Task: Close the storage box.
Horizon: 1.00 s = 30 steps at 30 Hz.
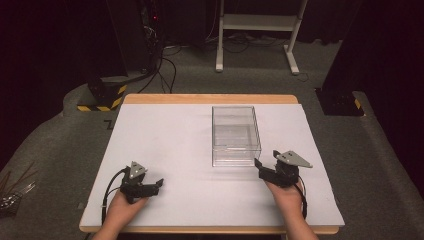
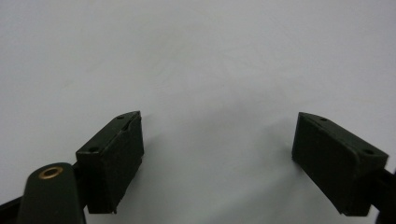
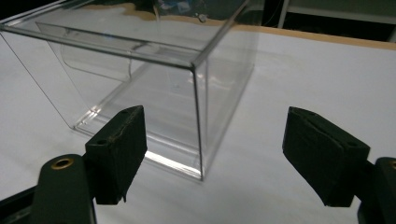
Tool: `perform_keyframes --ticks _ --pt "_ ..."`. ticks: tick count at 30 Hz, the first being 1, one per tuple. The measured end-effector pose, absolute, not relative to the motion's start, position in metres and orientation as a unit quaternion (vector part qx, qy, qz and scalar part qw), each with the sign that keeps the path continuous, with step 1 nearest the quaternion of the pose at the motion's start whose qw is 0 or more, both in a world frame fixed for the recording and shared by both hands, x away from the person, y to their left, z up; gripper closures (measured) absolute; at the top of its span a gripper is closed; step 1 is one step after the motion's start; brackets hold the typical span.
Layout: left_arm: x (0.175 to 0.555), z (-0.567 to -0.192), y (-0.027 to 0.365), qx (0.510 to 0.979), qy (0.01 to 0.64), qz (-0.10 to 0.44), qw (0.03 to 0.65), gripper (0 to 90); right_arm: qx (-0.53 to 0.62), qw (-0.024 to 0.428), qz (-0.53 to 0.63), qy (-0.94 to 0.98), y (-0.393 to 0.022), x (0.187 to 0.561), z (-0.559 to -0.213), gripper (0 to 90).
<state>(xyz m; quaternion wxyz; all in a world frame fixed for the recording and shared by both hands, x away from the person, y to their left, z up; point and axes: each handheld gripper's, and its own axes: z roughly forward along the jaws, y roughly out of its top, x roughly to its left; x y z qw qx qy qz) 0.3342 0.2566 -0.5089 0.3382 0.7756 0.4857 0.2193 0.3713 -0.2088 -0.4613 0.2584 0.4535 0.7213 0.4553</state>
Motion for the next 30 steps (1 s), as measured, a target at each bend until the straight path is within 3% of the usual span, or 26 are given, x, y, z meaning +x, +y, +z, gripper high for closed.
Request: perform_keyframes --ticks 16,22,25,30 --pt "0.334 -0.509 0.256 0.774 0.487 0.22 0.34 17.0 0.505 0.253 0.377 0.734 -0.271 0.351 -0.496 20.0" --pt "0.334 -0.509 0.256 0.773 0.487 0.219 0.341 17.1 0.484 0.229 0.34 0.773 -0.264 0.357 -0.501 21.3" --pt "0.334 -0.509 0.256 0.774 0.487 0.22 0.341 17.1 0.484 0.236 0.326 0.777 -0.261 0.358 -0.502 25.8" --pt "0.334 -0.509 0.256 0.773 0.487 0.22 0.341 17.1 0.482 0.242 0.321 0.778 -0.259 0.357 -0.503 26.0"
